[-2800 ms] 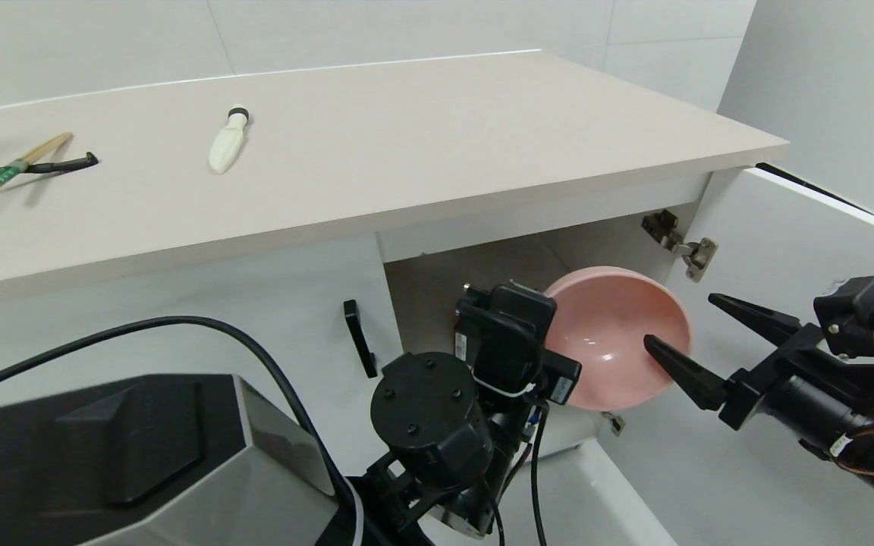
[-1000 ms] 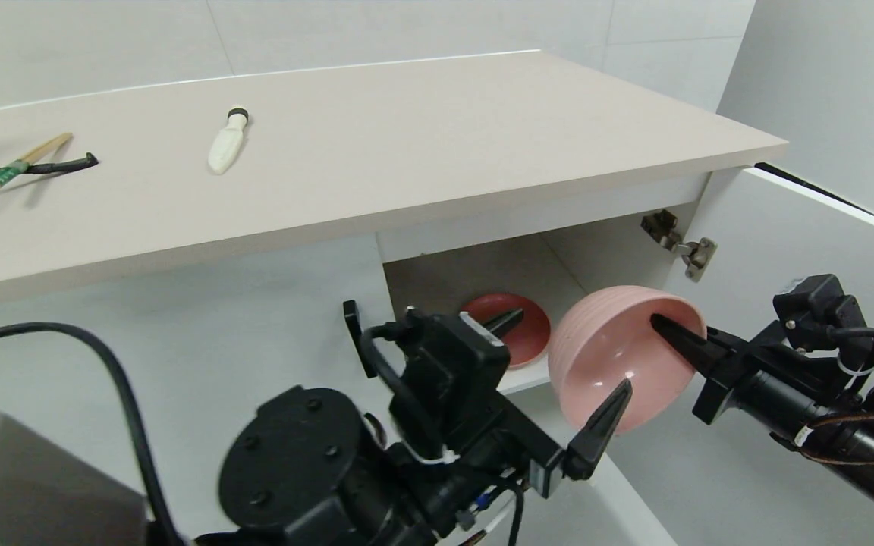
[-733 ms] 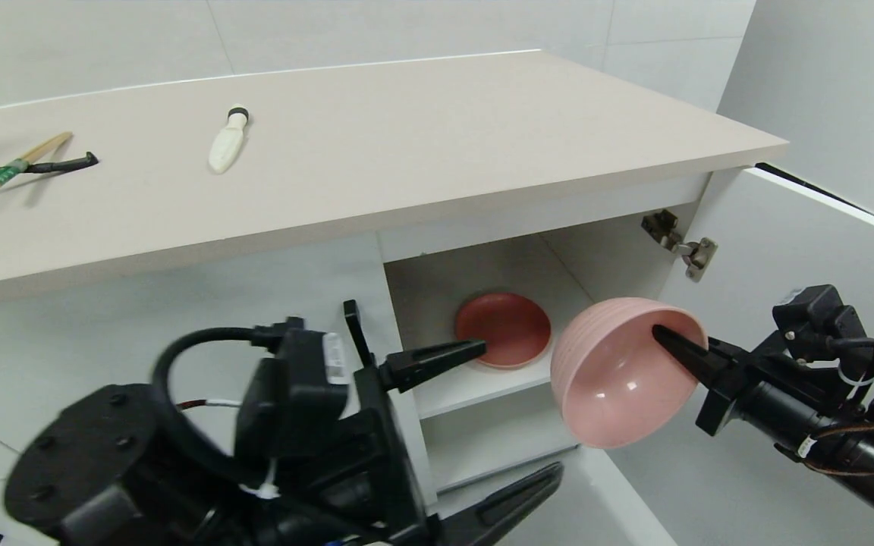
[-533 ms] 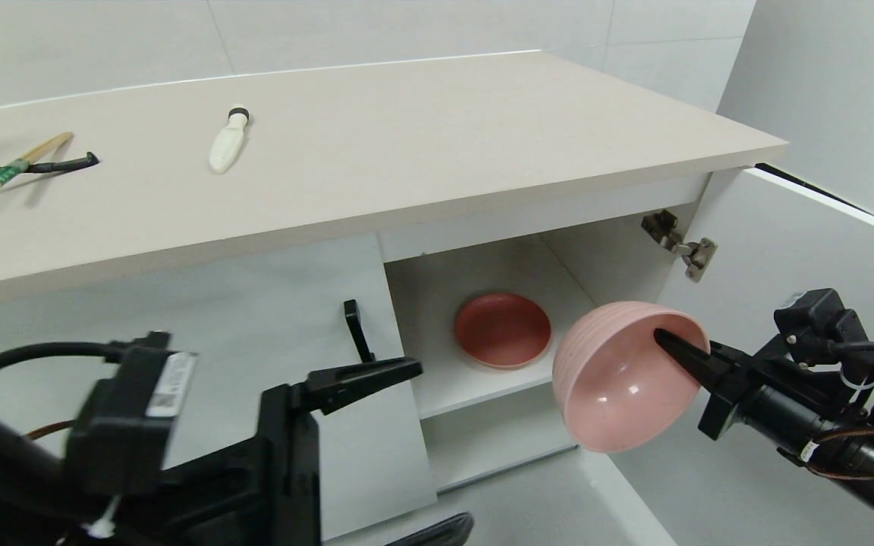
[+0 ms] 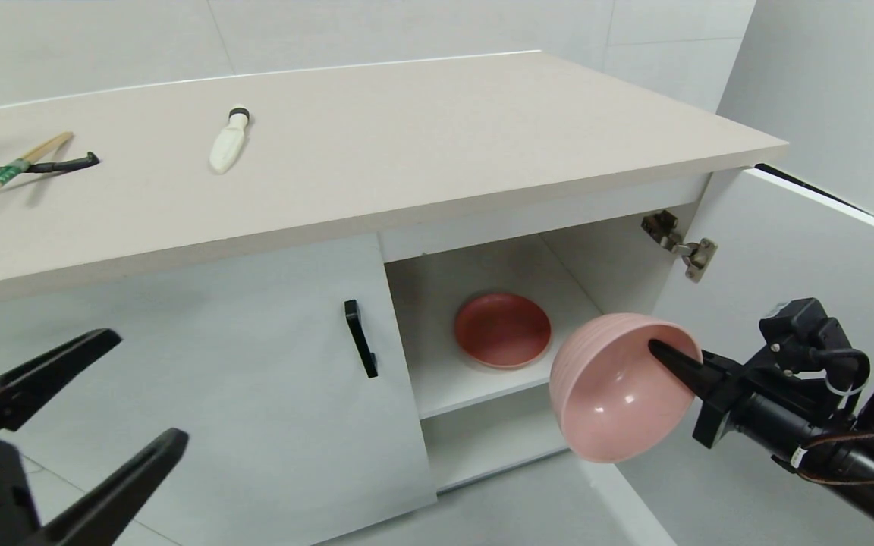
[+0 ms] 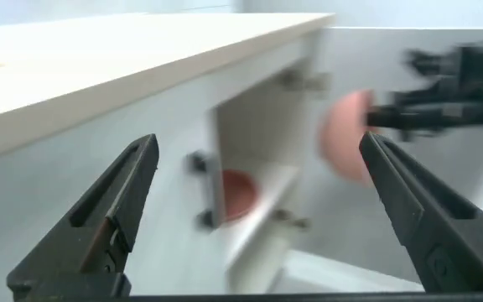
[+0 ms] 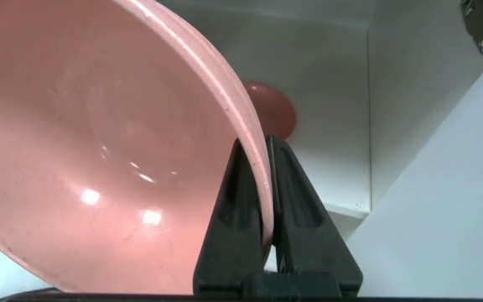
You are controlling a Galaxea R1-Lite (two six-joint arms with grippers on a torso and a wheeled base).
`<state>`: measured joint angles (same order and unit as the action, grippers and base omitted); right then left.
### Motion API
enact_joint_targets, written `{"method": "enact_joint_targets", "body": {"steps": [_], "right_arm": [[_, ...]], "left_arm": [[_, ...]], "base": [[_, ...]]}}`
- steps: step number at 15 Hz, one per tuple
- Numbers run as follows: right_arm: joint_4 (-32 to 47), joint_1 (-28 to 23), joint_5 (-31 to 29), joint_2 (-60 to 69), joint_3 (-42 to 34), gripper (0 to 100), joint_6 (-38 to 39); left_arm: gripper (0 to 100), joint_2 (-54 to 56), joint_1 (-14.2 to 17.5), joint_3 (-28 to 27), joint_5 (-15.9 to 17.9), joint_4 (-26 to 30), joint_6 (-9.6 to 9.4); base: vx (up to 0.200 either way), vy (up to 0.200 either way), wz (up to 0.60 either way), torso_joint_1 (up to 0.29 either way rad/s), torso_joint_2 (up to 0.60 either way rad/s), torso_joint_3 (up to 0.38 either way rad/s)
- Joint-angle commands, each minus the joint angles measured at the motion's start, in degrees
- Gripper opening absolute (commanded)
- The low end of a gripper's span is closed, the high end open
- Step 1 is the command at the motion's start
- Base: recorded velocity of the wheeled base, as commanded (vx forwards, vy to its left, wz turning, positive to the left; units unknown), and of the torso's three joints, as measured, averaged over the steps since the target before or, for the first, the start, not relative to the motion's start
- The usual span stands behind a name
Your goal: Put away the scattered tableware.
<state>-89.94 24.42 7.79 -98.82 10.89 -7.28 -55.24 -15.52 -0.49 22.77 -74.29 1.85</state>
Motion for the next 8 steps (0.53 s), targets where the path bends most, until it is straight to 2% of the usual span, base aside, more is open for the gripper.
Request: {"method": "enact_joint_targets", "body": {"steps": [1, 2, 4, 5, 6, 8], "right_arm": [[-0.06, 0.02, 0.03, -0.68, 0.10, 0, -0.02], [-0.06, 0.02, 0.03, -1.03, 0.01, 0, -0.02], [-0.06, 0.02, 0.03, -2.17, -0.08, 0, -0.02], [-0.06, 0.02, 0.03, -2.35, -0.08, 0, -0.02], [-0.06, 0.02, 0.03, -3.40, 0.19, 0, -0.02], [-0.06, 0.02, -0.06, -6.30, 1.42, 0, -0.02]], "left_arm": [[100, 26.85, 10.51, 0.49, -4.84, 21.56, 0.70], [100, 31.07, 12.00, 0.49, -4.75, 26.39, 1.40], [100, 42.49, 17.45, 0.49, -4.75, 41.07, 2.37], [100, 43.63, 18.07, 0.49, -4.75, 42.91, 2.28], [100, 47.15, 19.74, 0.49, -4.84, 48.80, 2.19], [100, 49.87, 20.79, 0.40, -6.25, 55.48, 1.84]], "base": [[0.000, 0.000, 0.00, 0.000, 0.00, 0.000], [0.000, 0.000, 0.00, 0.000, 0.00, 0.000], [0.000, 0.000, 0.00, 0.000, 0.00, 0.000], [0.000, 0.000, 0.00, 0.000, 0.00, 0.000], [0.000, 0.000, 0.00, 0.000, 0.00, 0.000], [0.000, 0.000, 0.00, 0.000, 0.00, 0.000]]}}
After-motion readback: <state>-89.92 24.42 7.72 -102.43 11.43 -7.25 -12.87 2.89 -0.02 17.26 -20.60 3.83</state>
